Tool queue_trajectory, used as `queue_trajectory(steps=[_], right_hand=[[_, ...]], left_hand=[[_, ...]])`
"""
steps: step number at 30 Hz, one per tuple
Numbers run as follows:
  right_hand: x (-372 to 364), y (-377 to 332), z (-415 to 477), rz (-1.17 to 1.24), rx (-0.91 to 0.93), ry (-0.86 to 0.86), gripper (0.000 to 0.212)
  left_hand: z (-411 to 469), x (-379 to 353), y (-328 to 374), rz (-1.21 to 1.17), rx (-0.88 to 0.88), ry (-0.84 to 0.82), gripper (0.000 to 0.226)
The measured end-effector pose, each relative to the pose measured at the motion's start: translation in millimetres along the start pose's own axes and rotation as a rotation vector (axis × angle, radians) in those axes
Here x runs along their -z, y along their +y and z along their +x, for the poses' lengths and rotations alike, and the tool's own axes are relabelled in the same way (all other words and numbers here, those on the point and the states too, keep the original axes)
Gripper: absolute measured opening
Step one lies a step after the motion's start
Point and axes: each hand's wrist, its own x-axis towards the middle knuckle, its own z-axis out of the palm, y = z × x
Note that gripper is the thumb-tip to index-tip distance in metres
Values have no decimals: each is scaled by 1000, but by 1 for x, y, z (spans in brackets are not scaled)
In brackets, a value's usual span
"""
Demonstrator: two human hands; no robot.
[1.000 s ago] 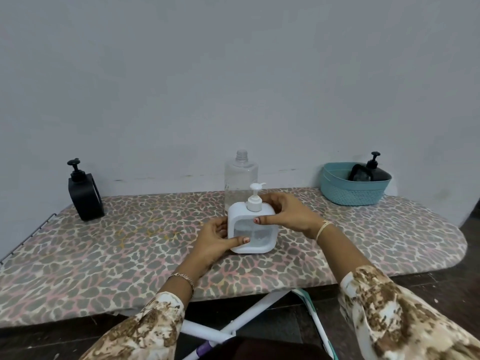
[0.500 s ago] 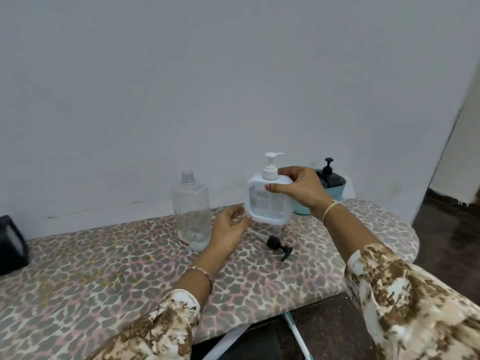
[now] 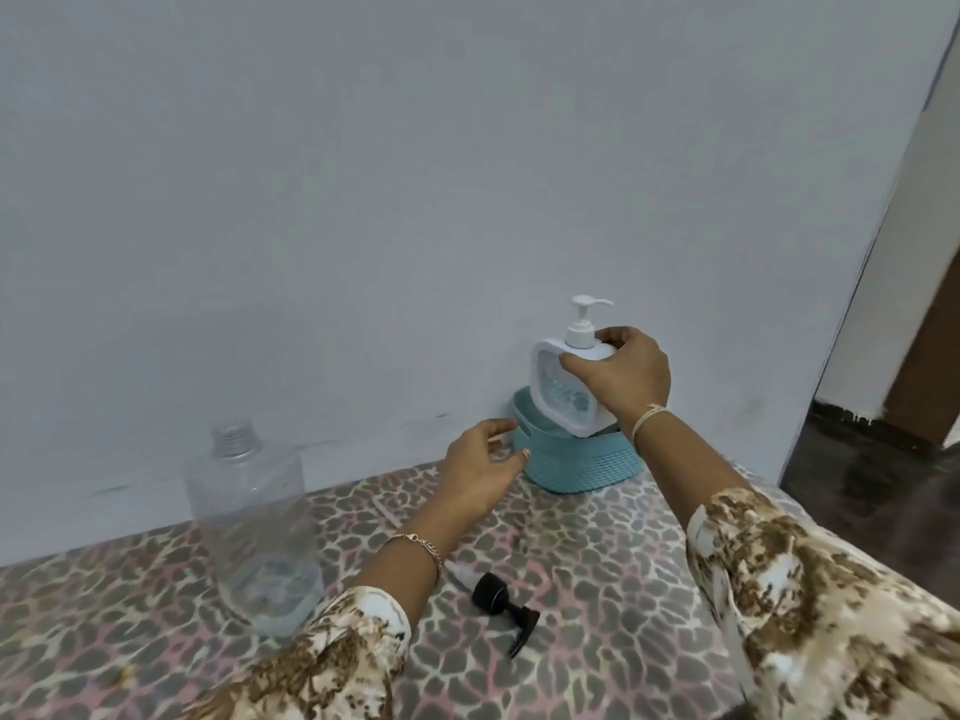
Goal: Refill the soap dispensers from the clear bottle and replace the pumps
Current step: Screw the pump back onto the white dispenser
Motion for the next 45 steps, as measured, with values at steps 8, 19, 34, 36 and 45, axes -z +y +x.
queue_trajectory(steps=[8,19,34,36,45], right_hand=[[-29,48,16,-23,-8,142,51],[-50,88,13,-347,20,193,47],[-44,82,11,-676,82,151,32],[-43,82,8,-704,100,139,32],[-39,81,-35,-734,52,-25,52]], left_hand=[[40,-26,-11,87,-86,-71,51],[49,-40,-31,162,-155,-47,54],[31,-34,-27,220,-156,-177,77],[27,-30,-23,231,-148,-187,77],[-5,-12,-8,267,-145,-169,71]])
